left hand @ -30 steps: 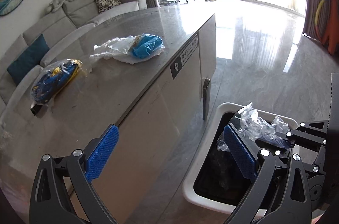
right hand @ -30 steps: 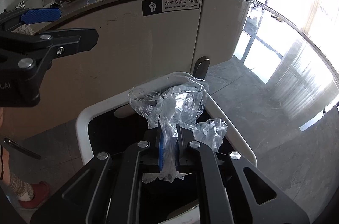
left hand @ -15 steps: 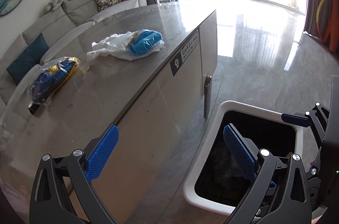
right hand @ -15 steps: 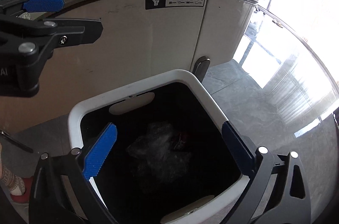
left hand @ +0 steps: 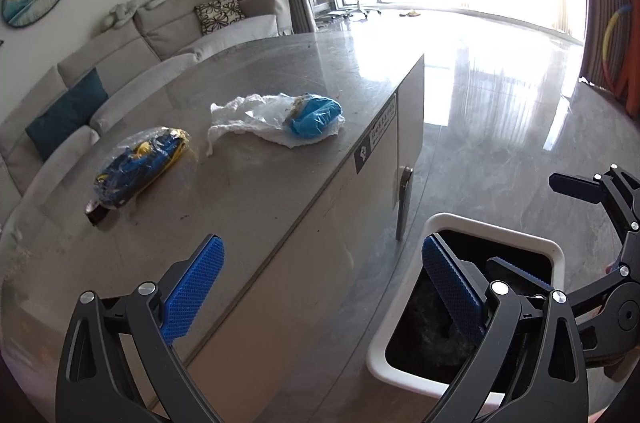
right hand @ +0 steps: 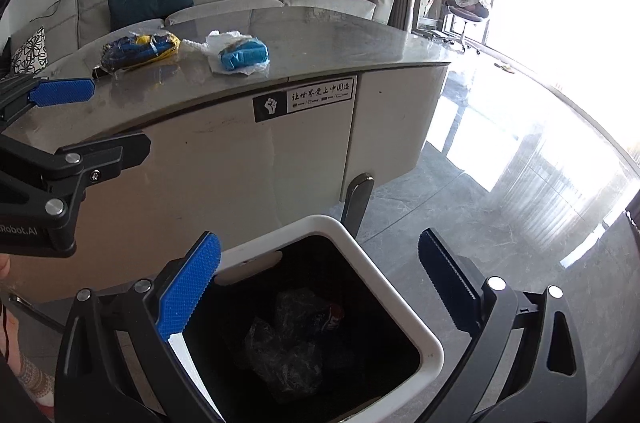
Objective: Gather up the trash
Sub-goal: 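Move both open tools back to the counter toward the remaining trash, then grasp the clear bag of blue-yellow items with the left gripper and lift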
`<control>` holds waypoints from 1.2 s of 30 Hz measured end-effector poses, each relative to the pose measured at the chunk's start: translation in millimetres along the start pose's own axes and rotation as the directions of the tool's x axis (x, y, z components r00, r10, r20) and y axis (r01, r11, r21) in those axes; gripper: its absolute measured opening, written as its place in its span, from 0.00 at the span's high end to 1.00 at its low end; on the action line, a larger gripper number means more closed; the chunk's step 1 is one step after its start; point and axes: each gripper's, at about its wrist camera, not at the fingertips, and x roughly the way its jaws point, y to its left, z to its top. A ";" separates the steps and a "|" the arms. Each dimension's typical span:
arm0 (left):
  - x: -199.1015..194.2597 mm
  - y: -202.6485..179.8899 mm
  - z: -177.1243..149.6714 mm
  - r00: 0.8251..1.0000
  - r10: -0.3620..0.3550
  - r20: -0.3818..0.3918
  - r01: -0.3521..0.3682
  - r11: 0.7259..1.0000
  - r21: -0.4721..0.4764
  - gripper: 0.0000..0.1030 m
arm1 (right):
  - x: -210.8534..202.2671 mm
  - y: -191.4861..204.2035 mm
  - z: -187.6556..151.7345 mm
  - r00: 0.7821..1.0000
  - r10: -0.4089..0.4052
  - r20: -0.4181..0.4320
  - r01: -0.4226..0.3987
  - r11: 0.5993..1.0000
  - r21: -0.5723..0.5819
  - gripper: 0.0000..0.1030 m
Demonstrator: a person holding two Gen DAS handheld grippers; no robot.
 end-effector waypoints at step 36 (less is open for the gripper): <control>30.5 218.1 47.1 0.992 0.079 0.097 -0.065 0.989 -0.135 0.04 | 42.0 125.2 172.3 0.957 0.150 0.248 -0.138 0.988 -0.066 0.04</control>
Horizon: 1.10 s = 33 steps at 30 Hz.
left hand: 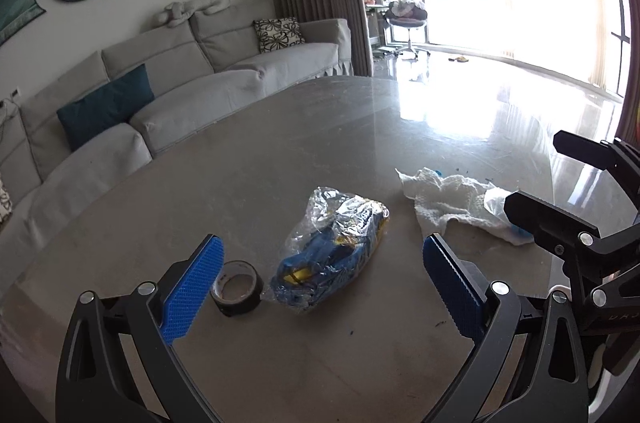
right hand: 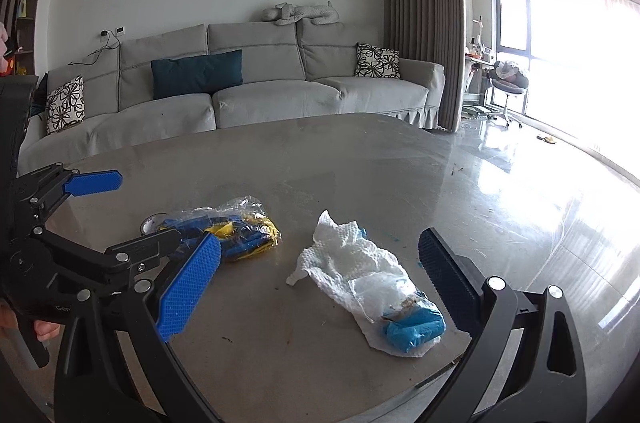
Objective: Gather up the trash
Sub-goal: 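Grasp the clear bag of blue-yellow items with the left gripper and lift, then grasp the white cloth with the right gripper and lift it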
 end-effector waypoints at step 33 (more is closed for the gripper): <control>74.4 -9.9 -10.5 0.983 -0.045 -0.178 0.059 0.995 0.077 0.84 | 32.6 -1.8 -6.9 0.999 -0.027 -0.044 0.026 0.999 -0.019 0.04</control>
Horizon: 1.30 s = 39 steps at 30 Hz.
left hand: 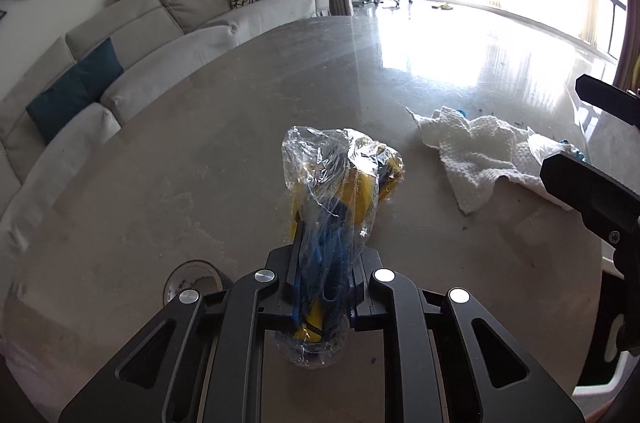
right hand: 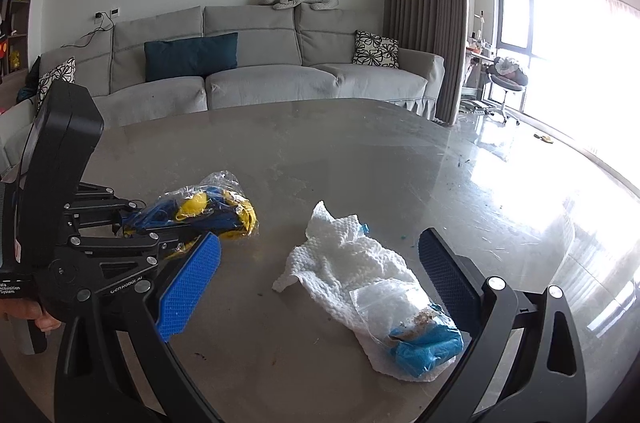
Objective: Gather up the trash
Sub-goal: 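Grasp the white cloth with the right gripper and lift it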
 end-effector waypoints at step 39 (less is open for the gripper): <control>-61.1 11.0 8.8 0.996 0.082 0.038 -0.079 0.995 -0.059 0.84 | 64.5 -35.1 -26.3 0.964 0.018 -0.265 0.009 0.995 0.101 0.16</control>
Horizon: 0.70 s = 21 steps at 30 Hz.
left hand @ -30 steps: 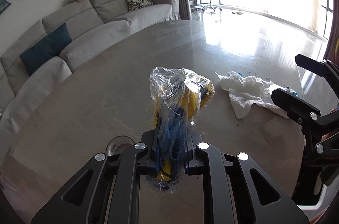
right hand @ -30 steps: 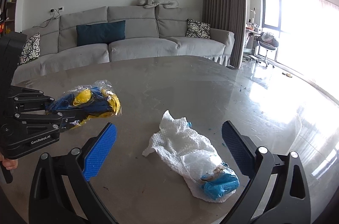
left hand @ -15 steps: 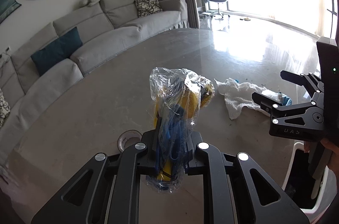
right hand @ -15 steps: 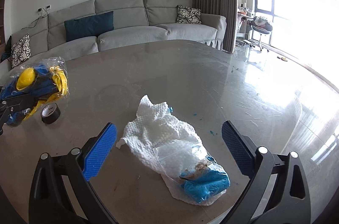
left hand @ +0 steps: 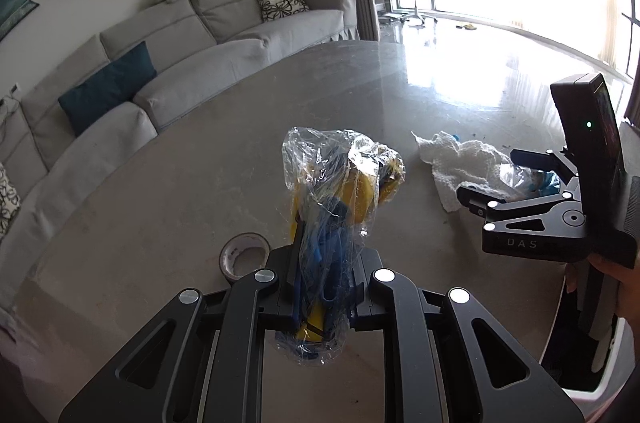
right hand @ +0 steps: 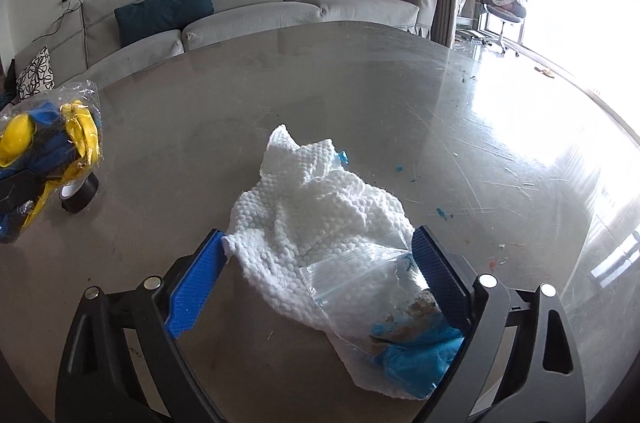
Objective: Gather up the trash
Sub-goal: 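Grasp the white cloth with the right gripper and lift it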
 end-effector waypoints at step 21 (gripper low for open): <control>-1.4 2.5 -5.0 1.000 0.002 -0.007 -0.002 1.000 0.008 0.84 | 3.8 31.9 -13.0 0.982 -0.179 0.063 0.189 0.948 -0.254 0.89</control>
